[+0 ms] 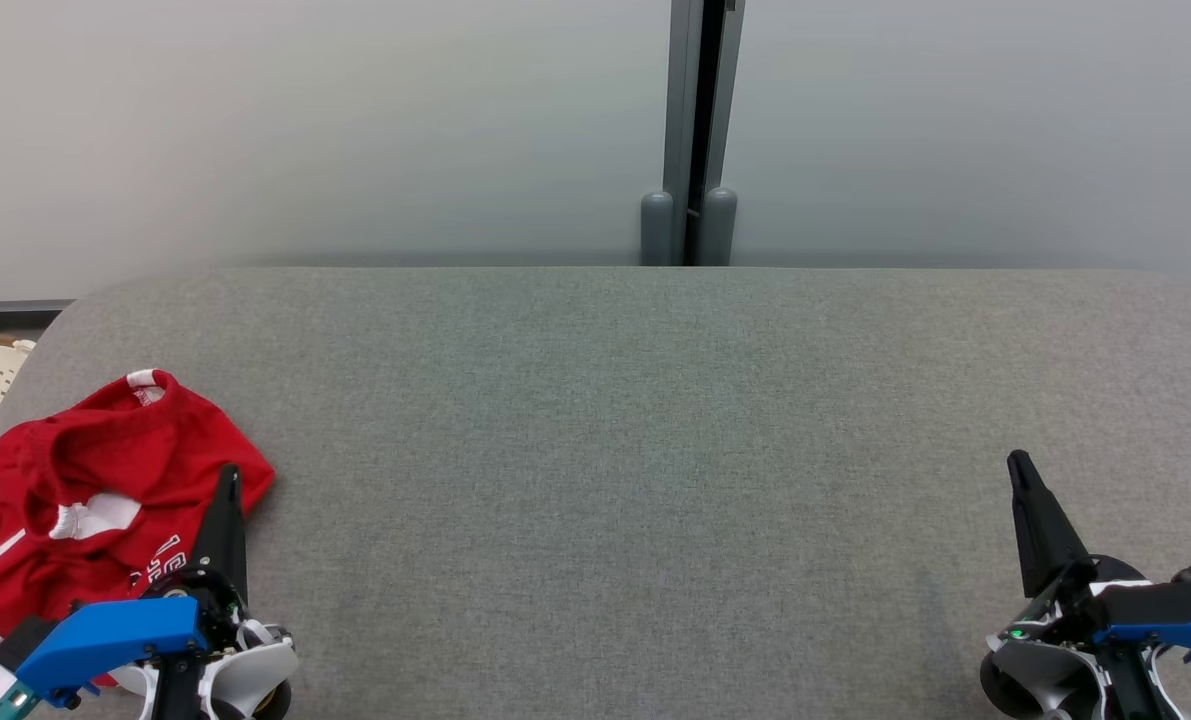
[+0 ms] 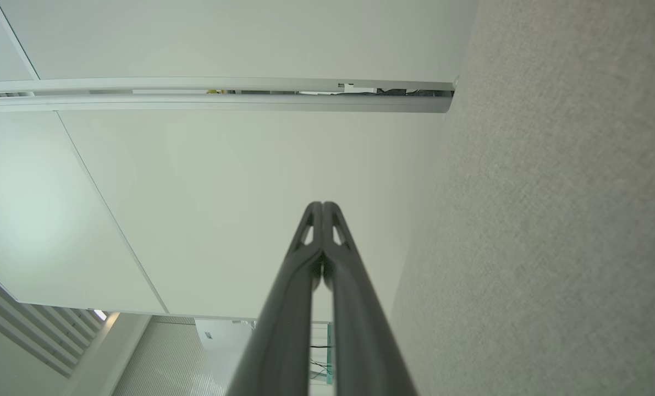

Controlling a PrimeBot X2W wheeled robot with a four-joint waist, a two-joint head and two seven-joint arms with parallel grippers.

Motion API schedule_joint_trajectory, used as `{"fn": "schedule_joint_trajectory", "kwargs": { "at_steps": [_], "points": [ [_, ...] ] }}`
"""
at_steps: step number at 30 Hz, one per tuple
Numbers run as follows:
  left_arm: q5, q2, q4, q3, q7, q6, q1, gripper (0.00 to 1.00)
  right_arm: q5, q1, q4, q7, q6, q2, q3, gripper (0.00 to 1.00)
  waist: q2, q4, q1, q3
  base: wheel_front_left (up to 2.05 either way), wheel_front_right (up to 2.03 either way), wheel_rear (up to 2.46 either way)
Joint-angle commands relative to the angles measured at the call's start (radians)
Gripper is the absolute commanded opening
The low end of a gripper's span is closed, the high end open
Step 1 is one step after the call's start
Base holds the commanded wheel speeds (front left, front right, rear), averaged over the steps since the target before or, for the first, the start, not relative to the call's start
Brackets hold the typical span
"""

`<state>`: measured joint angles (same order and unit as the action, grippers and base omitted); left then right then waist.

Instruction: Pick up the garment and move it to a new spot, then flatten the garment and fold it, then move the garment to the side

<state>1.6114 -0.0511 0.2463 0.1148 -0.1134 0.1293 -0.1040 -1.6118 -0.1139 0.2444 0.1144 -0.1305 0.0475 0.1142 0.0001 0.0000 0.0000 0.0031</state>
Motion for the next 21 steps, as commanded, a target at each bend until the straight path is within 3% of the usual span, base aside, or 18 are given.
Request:
{"fn": "schedule_joint_trajectory", "kwargs": {
  "at_steps": [1, 21],
  "points": [
    [0.003, 0.002, -0.005, 0.001, -0.005, 0.004, -0.009, 0.0, -0.003, 0.011, -0.003, 0.003, 0.0, 0.005, 0.001, 0.0, -0.0001, 0.0, 0.0, 0.0, 0.0, 0.0, 0.0],
    [0.003, 0.002, -0.005, 0.001, -0.005, 0.004, -0.009, 0.0, -0.003, 0.011, -0.003, 0.003, 0.0, 0.005, 0.001, 0.0, -0.0001, 0.0, 0.0, 0.0, 0.0, 0.0, 0.0]
  ]
}}
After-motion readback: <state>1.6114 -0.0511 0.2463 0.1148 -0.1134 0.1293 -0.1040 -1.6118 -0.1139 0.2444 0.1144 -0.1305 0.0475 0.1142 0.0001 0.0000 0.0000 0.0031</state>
